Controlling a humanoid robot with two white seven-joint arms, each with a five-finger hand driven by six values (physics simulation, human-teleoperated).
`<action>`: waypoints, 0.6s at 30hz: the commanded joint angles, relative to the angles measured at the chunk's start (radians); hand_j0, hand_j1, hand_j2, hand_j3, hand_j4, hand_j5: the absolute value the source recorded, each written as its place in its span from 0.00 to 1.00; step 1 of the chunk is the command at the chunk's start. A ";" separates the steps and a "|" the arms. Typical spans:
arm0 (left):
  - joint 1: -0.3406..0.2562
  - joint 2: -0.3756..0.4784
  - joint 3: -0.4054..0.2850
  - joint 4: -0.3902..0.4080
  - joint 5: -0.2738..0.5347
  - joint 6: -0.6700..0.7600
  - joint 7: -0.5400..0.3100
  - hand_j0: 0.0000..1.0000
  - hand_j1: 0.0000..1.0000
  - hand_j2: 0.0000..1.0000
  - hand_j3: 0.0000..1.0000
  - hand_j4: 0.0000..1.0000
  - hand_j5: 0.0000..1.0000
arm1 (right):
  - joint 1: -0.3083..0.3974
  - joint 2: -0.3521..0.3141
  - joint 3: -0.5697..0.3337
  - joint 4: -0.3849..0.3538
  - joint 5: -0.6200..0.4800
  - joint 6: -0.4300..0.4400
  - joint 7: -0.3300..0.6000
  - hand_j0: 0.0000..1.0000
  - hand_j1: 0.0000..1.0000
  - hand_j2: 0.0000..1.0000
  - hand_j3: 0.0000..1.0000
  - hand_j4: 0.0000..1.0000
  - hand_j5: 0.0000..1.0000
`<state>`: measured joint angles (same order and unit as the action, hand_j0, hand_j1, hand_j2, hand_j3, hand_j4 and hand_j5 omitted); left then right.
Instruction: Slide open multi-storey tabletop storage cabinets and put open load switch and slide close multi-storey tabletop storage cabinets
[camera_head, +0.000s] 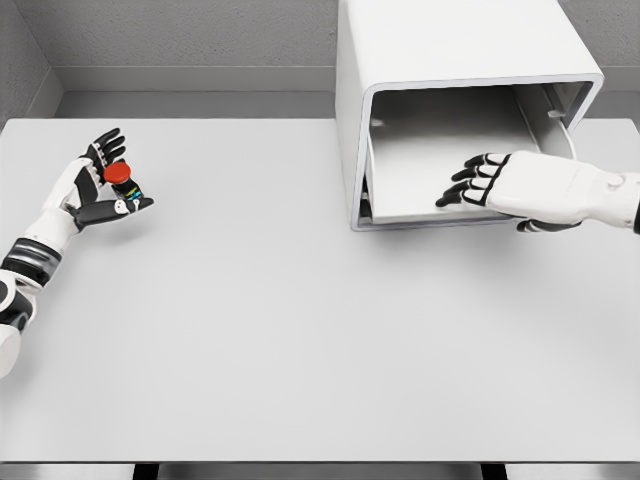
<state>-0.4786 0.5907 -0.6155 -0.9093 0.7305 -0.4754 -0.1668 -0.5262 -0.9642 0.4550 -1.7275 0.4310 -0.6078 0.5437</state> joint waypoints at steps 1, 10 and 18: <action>0.000 0.005 0.007 -0.013 0.003 -0.003 0.000 1.00 1.00 1.00 1.00 1.00 1.00 | 0.000 -0.013 -0.007 -0.017 -0.008 -0.003 0.001 0.95 0.95 0.95 0.95 0.95 0.95; 0.000 0.005 0.026 -0.020 0.001 -0.003 0.000 1.00 1.00 1.00 1.00 1.00 1.00 | 0.041 -0.045 -0.036 -0.027 -0.008 -0.003 -0.001 0.95 0.95 0.95 0.95 0.95 0.95; -0.015 -0.003 0.025 0.016 0.001 0.008 0.000 1.00 1.00 1.00 1.00 1.00 1.00 | 0.057 -0.076 -0.038 -0.037 -0.009 -0.003 -0.001 0.95 0.95 0.95 0.95 0.95 0.95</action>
<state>-0.4955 0.5905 -0.5913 -0.9057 0.7289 -0.4704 -0.1671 -0.4694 -1.0305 0.4178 -1.7626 0.4266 -0.6129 0.5435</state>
